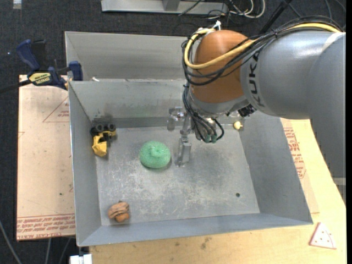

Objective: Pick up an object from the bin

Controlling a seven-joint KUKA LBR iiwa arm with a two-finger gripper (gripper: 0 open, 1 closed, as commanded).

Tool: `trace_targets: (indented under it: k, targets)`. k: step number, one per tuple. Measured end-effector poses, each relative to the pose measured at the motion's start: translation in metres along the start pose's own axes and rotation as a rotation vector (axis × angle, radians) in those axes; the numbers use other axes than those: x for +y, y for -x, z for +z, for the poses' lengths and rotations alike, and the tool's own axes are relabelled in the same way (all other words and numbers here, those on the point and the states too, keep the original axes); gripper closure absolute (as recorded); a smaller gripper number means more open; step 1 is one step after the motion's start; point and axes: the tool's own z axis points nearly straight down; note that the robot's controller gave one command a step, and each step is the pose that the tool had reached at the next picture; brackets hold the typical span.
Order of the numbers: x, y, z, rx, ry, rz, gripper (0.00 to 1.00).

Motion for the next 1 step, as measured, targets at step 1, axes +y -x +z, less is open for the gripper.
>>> trace_targets:
  k: [1]
  targets:
    - [-0.0003, 0.0016, -0.005, -0.007, 0.001, 0.001, 0.0]
